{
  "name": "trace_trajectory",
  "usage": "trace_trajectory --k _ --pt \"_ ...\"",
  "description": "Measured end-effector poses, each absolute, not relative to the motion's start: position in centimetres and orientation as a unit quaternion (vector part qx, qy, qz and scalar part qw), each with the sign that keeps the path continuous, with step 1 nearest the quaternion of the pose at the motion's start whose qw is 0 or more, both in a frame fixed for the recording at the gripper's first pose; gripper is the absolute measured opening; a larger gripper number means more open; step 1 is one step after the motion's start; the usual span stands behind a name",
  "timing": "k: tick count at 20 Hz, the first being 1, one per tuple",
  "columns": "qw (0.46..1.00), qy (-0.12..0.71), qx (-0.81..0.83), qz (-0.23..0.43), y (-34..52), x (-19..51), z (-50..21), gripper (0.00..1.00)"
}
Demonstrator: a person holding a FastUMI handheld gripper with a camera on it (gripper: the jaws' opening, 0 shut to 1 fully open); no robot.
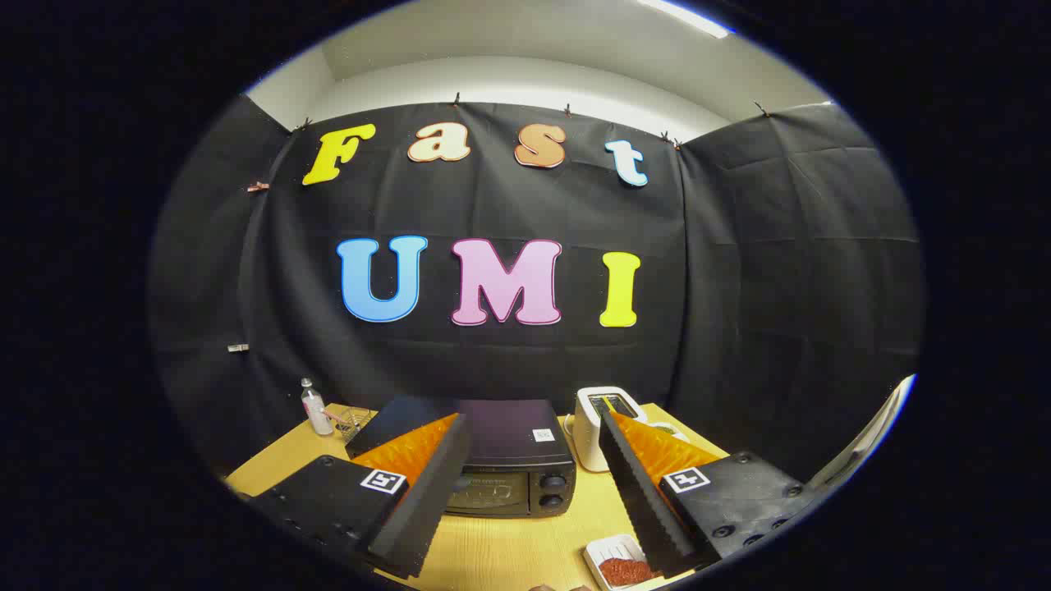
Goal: Open the toaster oven, put the food inside, and close the toaster oven door.
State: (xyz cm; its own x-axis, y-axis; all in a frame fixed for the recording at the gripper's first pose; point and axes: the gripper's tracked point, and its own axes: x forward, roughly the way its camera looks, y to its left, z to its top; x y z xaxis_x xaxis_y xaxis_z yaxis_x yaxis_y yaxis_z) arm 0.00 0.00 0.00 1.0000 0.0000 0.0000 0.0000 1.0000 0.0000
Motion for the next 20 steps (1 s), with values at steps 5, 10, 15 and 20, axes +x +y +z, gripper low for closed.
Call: trace_trajectory --k 5,10,15,20 --pt "1.000 0.013 0.002 -0.002 -0.3 0.8 -1.0 0.98" --pt "1.000 0.016 0.005 -0.004 -0.7 1.0 -1.1 0.97" --pt "1.000 0.018 0.000 0.004 -0.5 1.1 -1.3 0.97" --pt "1.000 0.023 -0.001 0.011 -0.3 1.4 -1.8 0.97"
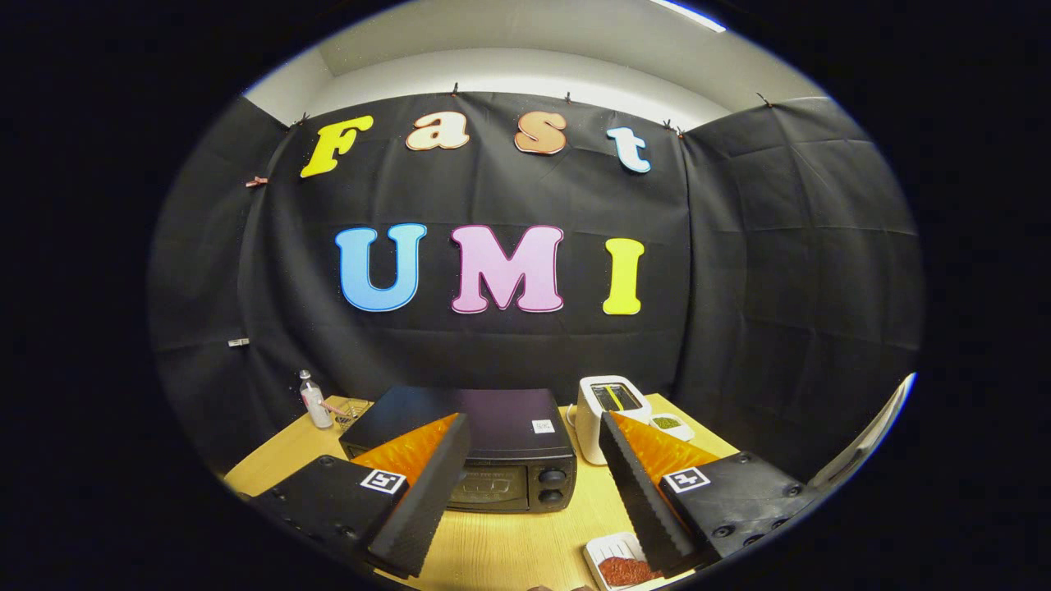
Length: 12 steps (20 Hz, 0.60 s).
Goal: Open the toaster oven, put the food inside, and close the toaster oven door.
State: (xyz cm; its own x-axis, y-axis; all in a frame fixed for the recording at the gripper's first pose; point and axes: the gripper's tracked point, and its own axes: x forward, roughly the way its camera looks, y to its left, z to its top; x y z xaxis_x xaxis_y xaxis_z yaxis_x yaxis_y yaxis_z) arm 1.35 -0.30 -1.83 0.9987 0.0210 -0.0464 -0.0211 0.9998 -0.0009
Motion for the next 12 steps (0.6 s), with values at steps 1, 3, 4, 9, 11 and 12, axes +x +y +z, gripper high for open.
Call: trace_trajectory --k 1,3,4,9,11,12 --pt "1.000 0.028 -0.003 0.011 -0.2 1.5 -2.0 0.97" --pt "0.999 0.031 -0.002 0.016 0.2 2.0 -2.1 0.97" --pt "0.999 0.031 0.002 0.018 0.5 2.5 -2.0 0.97" --pt "0.998 0.043 0.021 0.038 3.5 4.9 -2.9 0.98" --pt "0.998 0.042 0.019 0.043 5.0 6.1 -3.4 0.98" --pt "0.998 0.044 0.020 0.045 5.8 6.6 -3.9 0.98"
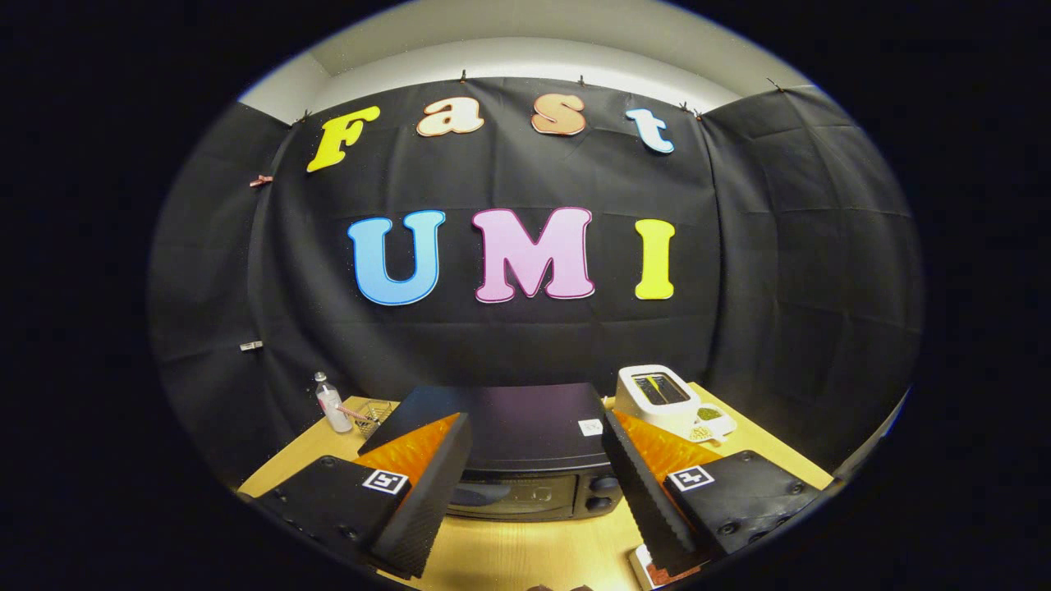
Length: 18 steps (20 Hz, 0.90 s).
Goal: Open the toaster oven, put the food inside, and close the toaster oven door.
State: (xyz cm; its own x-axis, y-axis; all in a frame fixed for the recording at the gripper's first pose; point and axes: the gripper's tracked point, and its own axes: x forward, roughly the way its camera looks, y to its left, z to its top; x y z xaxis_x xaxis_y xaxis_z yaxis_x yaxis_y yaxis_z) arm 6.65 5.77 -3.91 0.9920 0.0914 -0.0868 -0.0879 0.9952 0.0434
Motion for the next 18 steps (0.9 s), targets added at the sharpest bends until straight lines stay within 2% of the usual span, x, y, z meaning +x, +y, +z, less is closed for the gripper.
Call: trace_trajectory --k 15,18 --pt "0.988 0.146 0.002 0.052 12.3 10.7 -15.7 0.99" --pt "0.988 0.145 -0.007 0.060 13.3 11.1 -16.4 0.99"
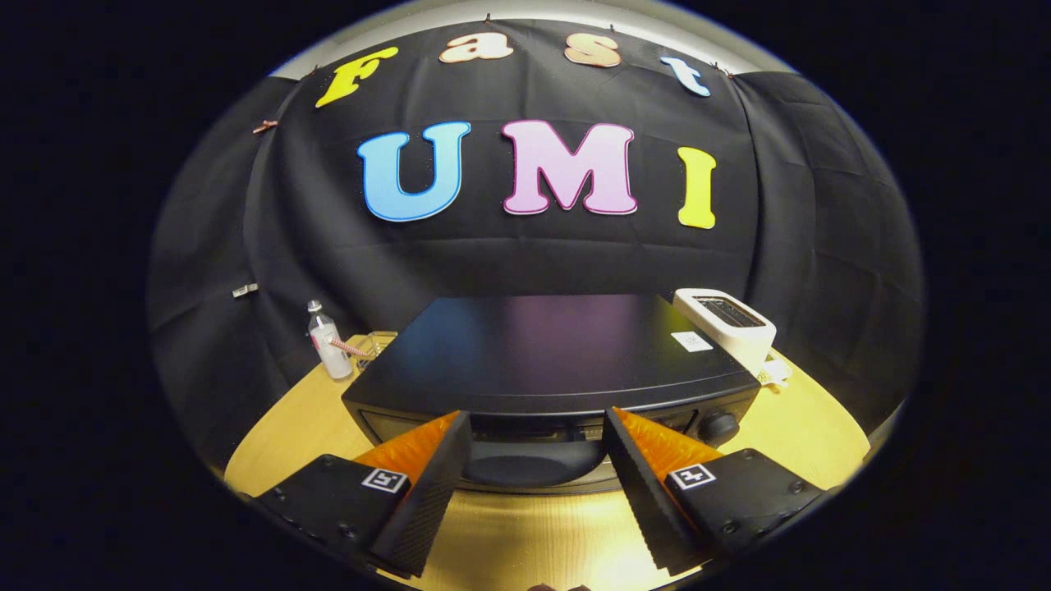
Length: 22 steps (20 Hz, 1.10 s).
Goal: Open the toaster oven, put the food inside, and close the toaster oven door.
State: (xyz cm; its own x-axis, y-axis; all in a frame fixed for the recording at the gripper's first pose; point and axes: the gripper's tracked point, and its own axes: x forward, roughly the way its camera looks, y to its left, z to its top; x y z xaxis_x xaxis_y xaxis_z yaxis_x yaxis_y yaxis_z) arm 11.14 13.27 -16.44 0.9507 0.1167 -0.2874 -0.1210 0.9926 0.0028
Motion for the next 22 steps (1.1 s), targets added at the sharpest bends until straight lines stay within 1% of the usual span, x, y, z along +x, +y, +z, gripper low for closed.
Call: trace_trajectory --k 10,22 --pt "0.987 0.149 -0.010 0.058 13.5 10.2 -17.1 0.99" --pt "0.980 0.185 0.002 0.069 12.9 4.0 -19.9 0.99"
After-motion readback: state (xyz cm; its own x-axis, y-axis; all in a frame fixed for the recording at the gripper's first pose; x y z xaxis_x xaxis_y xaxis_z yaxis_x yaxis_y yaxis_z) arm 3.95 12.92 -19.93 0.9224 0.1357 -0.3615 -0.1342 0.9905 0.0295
